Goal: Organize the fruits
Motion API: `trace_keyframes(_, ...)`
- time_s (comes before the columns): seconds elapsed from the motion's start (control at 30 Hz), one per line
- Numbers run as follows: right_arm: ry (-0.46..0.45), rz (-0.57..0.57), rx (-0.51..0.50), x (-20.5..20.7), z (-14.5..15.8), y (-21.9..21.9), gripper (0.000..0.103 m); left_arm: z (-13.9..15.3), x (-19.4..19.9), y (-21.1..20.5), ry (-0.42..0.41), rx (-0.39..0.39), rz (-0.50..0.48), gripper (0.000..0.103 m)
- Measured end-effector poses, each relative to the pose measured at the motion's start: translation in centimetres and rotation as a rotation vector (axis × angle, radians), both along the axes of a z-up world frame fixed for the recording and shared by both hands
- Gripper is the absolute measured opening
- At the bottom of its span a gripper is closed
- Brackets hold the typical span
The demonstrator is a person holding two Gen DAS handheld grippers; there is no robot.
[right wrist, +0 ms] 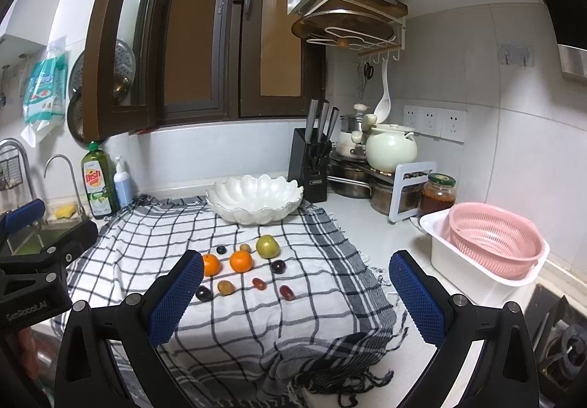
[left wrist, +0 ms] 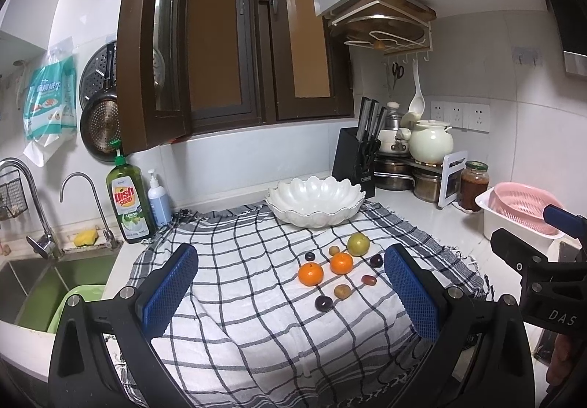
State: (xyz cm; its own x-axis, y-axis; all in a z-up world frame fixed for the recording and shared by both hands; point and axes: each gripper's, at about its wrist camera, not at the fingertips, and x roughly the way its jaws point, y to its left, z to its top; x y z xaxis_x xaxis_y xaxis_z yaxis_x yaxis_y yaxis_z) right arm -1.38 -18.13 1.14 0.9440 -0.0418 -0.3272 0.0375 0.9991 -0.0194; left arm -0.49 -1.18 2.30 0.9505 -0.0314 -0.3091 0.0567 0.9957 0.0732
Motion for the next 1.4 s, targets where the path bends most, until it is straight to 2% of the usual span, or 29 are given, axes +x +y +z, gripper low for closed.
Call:
trace_keyframes(0.57,0.017,0.003,-0.002,0.8,-0.5,-0.1,0.102,-0.7,0.8,-0.2,0.018,0.0,-0.013,0.103)
trace_keyframes(1.07,0.084,0.035,-0.01,4.8,-3.6,0.1,0.101,-3.3,4.7,-1.2,0.11,0.023,-0.035,0.103)
trace_keyframes(1.4,0.139,0.082,-0.029,9.3,-6.4,0.1,0.089,-6.1,8.5,-1.9,0.191,0.049,-0.031,0.086)
